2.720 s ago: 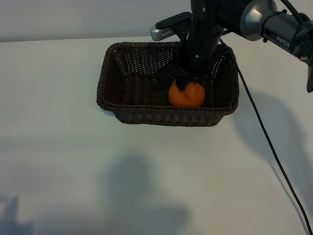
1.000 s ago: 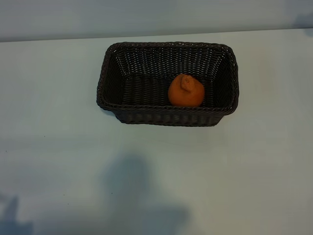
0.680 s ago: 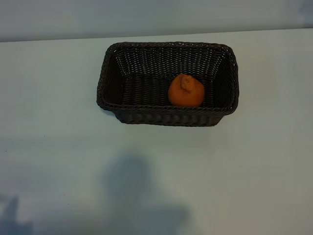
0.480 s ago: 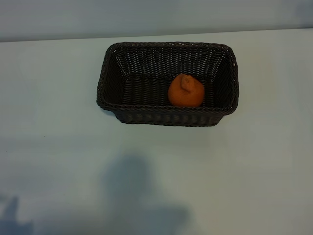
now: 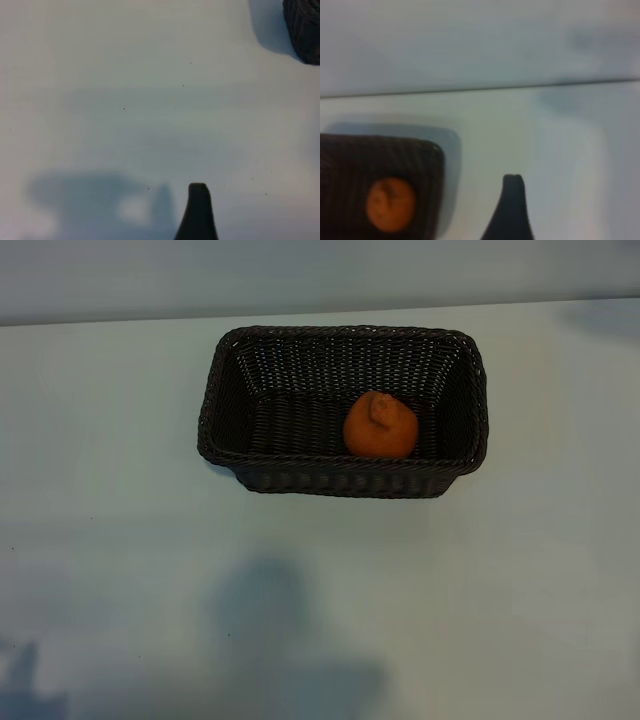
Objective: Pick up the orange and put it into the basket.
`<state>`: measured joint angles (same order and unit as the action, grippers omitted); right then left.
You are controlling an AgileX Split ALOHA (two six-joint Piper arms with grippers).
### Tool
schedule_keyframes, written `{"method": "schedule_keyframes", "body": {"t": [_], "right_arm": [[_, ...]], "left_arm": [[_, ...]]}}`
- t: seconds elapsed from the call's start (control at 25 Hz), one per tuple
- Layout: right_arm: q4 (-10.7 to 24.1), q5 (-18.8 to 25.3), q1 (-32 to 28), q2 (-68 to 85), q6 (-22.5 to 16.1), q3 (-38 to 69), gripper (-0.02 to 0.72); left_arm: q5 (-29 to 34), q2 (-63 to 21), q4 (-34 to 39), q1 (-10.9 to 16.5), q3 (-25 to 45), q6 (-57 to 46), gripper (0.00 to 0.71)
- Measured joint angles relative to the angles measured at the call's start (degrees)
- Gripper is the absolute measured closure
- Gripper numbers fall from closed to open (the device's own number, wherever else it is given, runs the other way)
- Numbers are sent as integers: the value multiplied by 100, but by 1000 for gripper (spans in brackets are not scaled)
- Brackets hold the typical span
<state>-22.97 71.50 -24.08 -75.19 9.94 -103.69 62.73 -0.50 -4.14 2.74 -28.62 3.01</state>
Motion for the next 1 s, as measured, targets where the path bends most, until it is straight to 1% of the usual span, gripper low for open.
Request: {"method": "schedule_keyframes", "body": {"t": [0.16,0.32,0.48,0.56,0.6,0.68,0.8,0.84,0.92,1.0], "right_arm": [[-19,-6,0,1030,5,419,108],[10,-83,29,2178,88,1200,108],[52,-95,422,2910,152,2058,108],[126,-95,653,3225,196,2495,108],[211,-95,742,3385,201,2665,108],[508,-100,936,3681,183,3055,108],[1173,-105,1118,4169,20,3595,108],[1299,-112,1148,4348,-43,3786,108],[1482,-194,1149,4681,-110,4139,108],[1503,-343,1149,5044,-200,4481,108]], "left_arm": [[0,0,0,0,0,0,118],[0,0,0,0,0,0,118],[0,0,0,0,0,0,118],[0,0,0,0,0,0,118],[0,0,0,0,0,0,118],[0,0,0,0,0,0,118],[0,0,0,0,0,0,118],[0,0,0,0,0,0,118],[0,0,0,0,0,0,118],[0,0,0,0,0,0,118]]}}
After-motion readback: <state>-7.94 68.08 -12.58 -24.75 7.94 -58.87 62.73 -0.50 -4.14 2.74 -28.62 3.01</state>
